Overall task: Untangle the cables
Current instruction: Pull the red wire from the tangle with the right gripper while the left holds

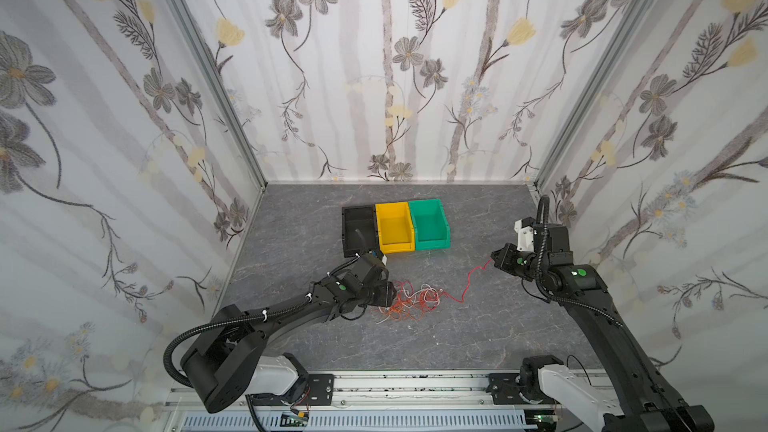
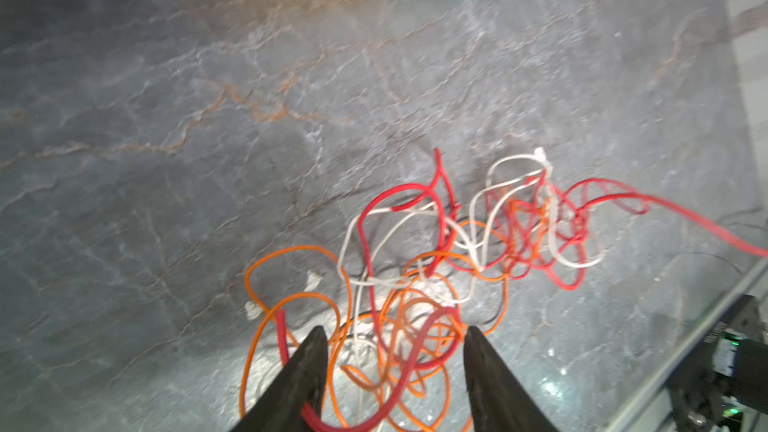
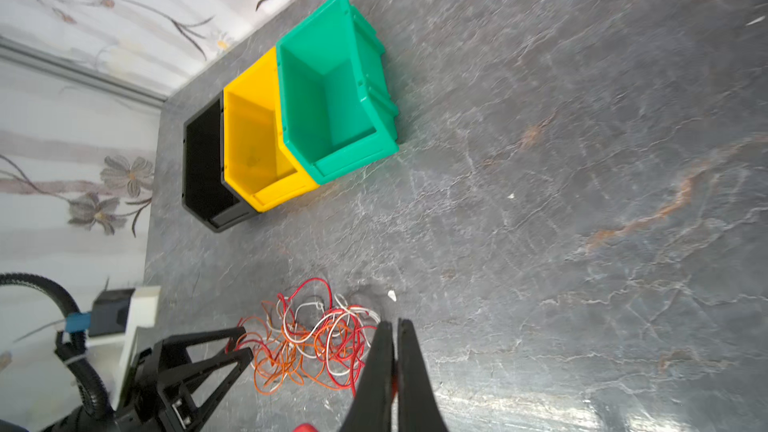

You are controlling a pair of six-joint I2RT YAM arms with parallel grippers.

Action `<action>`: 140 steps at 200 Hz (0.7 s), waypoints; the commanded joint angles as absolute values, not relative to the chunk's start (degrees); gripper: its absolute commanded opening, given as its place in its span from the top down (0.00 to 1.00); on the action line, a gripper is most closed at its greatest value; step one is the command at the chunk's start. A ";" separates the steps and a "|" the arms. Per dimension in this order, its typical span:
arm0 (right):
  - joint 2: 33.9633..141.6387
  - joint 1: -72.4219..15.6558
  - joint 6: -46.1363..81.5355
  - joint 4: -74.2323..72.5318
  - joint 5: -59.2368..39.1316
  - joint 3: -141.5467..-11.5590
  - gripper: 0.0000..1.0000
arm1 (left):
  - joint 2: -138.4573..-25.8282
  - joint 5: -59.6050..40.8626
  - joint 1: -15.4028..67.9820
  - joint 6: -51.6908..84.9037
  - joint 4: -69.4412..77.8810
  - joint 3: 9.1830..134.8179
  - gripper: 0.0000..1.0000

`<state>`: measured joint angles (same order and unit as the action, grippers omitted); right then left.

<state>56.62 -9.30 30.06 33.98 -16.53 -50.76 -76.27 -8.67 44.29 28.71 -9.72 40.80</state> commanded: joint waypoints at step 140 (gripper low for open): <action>55.64 -14.79 44.01 17.43 -32.13 -49.01 1.00 | -99.91 -11.09 53.05 24.62 -5.20 56.16 0.37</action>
